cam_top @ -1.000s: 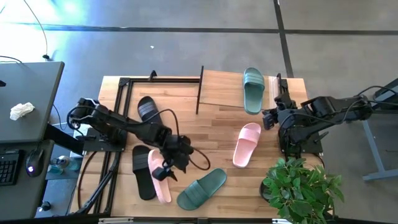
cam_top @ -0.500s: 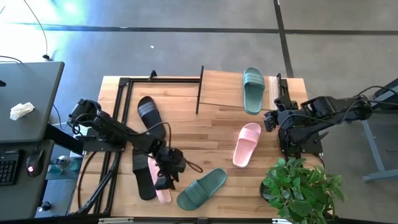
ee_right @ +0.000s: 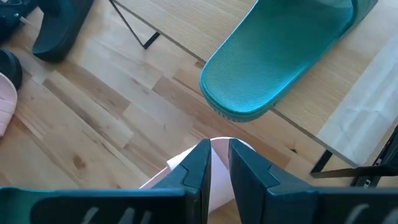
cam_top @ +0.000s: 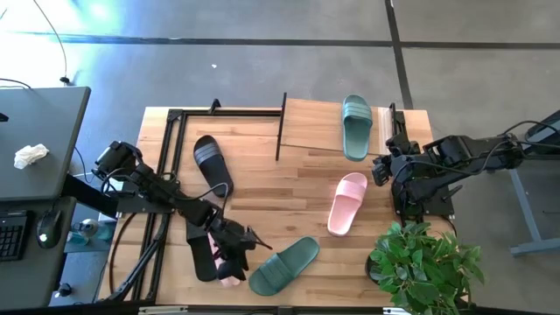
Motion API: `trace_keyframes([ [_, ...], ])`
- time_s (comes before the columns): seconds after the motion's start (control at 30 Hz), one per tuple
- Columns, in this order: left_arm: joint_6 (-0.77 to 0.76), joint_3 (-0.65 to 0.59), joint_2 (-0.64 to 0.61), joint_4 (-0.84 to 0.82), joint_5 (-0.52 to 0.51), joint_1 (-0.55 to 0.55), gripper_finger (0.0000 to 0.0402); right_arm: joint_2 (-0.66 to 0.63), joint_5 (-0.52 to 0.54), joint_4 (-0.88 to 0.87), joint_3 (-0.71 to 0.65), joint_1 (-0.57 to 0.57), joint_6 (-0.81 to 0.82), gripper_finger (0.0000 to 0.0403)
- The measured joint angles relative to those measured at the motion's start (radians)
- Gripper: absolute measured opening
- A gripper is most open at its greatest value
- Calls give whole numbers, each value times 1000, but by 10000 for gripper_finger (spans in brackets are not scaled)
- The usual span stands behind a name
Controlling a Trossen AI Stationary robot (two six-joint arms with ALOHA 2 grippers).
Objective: Pick and place slides into the shelf
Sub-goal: Put the blue slides on the shelf
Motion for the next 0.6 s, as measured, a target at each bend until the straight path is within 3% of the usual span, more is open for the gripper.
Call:
trace_keyframes([
  [0.13, 160, -2, 0, 21, -100, -29, 225, 0, 22, 0, 0, 0, -18, 44],
  [0.37, 467, -1, 0, 211, -118, -48, 225, 0, 75, 0, 0, 0, -33, 44],
  [0.6, 797, 0, 0, 198, -169, -93, 225, 0, 81, 1, 0, 0, -37, 44],
])
